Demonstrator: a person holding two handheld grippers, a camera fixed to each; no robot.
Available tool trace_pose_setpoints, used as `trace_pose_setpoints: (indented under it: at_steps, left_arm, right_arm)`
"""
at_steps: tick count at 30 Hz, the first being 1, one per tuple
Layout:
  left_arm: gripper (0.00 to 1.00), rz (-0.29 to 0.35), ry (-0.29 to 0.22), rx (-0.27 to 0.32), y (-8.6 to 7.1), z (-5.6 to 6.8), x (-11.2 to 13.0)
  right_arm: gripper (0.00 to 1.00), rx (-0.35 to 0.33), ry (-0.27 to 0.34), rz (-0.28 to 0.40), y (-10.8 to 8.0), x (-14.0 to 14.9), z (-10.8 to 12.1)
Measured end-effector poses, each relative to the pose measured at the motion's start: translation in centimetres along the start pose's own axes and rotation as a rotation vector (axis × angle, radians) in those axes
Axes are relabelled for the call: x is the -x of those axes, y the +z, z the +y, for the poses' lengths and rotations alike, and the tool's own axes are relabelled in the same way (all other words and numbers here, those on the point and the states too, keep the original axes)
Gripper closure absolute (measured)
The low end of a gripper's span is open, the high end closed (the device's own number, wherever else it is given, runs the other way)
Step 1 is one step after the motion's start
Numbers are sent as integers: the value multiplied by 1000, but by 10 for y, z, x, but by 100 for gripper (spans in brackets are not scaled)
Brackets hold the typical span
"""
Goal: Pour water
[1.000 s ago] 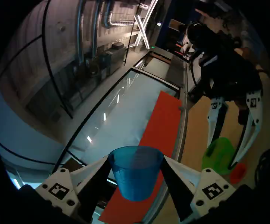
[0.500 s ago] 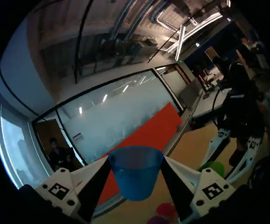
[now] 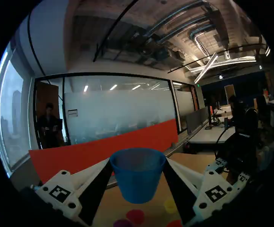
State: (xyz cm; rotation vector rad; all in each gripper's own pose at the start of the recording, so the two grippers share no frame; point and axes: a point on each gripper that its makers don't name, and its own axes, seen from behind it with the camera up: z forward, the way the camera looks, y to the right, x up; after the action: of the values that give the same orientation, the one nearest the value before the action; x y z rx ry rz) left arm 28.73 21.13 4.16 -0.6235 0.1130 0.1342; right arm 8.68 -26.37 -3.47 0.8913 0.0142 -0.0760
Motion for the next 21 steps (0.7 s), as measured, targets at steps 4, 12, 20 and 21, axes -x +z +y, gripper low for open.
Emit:
trace_pose_setpoints:
  at_steps: [4,12,20,21]
  left_arm:
    - [12,2,-45,4,0,-3,2]
    - [12,-12,-72,-3,-3,-8,15]
    - [12,-34,-88,-10,-11,-13,37]
    - [12,-36,-90,-10,-12,-13,39]
  right_arm:
    - [10,0,0,0,0,0,-1]
    - [10,3,12,-4,-1,2,0]
    - [10,8,18,-15,-8,3,4]
    - [10,10,19,-17,-9,4,4]
